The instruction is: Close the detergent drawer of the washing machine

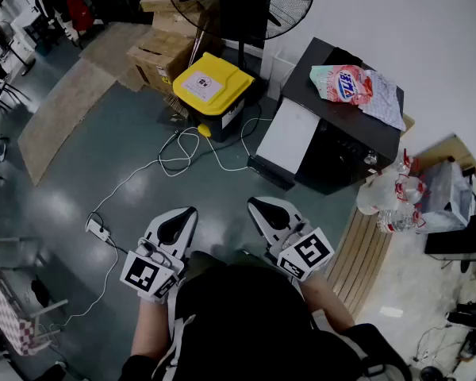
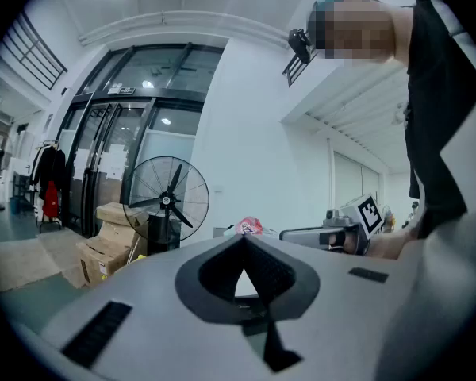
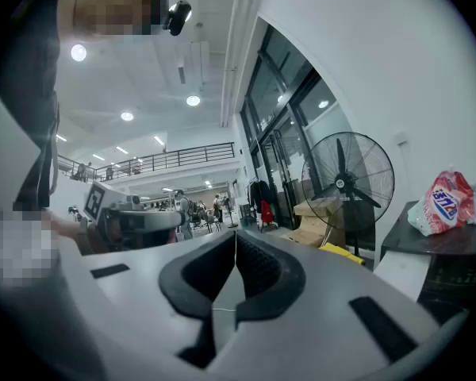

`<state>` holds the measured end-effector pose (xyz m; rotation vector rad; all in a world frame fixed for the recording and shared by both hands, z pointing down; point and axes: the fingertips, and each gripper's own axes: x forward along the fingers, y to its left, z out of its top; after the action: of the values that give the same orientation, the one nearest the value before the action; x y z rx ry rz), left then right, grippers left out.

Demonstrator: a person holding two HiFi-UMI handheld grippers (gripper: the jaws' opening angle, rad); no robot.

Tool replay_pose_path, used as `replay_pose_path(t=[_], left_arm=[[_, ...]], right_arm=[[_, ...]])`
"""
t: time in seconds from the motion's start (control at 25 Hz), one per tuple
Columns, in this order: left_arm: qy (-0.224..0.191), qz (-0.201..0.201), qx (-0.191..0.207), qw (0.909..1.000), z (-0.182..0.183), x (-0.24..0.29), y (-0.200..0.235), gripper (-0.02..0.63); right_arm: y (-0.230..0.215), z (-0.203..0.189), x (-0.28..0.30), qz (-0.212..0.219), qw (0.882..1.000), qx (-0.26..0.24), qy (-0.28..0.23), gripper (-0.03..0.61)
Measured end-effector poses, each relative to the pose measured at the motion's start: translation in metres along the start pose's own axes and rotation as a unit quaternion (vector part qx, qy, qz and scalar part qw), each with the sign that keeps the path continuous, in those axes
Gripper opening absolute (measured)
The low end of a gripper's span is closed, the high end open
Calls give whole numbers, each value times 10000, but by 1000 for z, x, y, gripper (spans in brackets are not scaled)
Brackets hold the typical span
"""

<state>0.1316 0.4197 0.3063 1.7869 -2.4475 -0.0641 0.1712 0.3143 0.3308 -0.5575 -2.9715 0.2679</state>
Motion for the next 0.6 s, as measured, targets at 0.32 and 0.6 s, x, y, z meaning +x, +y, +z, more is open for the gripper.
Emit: replay_pose_path(t=[0.32, 0.6], left_arm=[[68, -26, -113, 9999, -12, 14, 14, 9], [60, -59, -438, 9990, -28, 29, 70, 9]], right_arm=[[-14, -10, 11, 6, 9999, 127, 65, 20], [-33, -15, 57, -161, 9996, 123, 219, 20]])
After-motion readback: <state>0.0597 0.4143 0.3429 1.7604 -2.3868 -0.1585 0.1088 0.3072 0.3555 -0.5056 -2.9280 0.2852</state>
